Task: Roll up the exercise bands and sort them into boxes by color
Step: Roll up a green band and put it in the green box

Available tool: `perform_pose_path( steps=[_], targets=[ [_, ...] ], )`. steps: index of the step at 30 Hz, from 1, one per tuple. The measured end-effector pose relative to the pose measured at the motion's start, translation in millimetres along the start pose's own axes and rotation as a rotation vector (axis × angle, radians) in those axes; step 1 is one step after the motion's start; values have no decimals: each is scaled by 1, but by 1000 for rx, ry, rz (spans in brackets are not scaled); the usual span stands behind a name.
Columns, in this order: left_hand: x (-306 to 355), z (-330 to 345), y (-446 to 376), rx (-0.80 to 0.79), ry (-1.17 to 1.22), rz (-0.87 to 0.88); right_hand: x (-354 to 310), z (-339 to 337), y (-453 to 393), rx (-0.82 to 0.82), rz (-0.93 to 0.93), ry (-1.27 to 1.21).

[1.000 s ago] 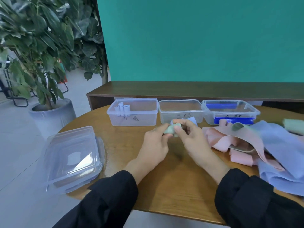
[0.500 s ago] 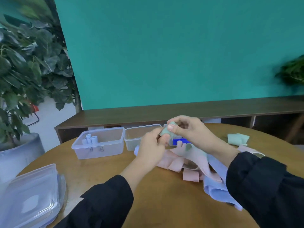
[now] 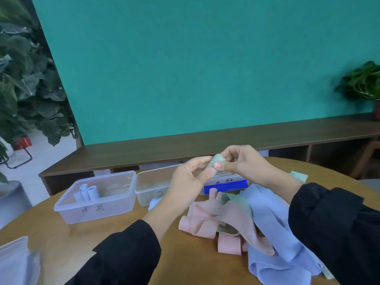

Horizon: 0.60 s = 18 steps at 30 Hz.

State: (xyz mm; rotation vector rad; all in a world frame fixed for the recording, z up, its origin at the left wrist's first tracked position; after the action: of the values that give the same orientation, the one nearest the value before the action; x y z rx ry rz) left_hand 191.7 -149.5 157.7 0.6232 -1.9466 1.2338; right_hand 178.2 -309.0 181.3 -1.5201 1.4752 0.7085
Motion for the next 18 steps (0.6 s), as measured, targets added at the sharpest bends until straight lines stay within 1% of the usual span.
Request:
perform_pose_path(
  steps=[5,7,9,14,16,18],
  targets=[
    [-23,-2,-20,105,119,-19,11,8,-20,-33,41,-133],
    [-33,-3,-25,132,124,-27,12,12,-26,-93,46,-191],
    [-44,-4,-28,138,129,-32,15,15,-35,-147,47,-190],
    [-70,-15,-31,162,151,-52,30,27,-72,-121,66,-6],
    [-82,-23,-29,184,62,-60,35,28,-93,-69,69,101],
    [-93,-37,-20,272,-65,-67,41,26,-112,8,81,289]
  ],
)
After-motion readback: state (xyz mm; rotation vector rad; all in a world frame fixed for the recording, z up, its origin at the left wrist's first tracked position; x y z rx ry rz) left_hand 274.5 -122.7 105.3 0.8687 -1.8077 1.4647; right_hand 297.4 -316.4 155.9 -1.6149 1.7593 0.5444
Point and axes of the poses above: each hand's wrist, its own y-axis away from the middle knuckle, its own z-axis out of the palm, x = y × z, the point moved 9 cm from there along -y, towards the middle knuckle, and after that the axes turned 12 degrees about z, right-handed, at the moved point
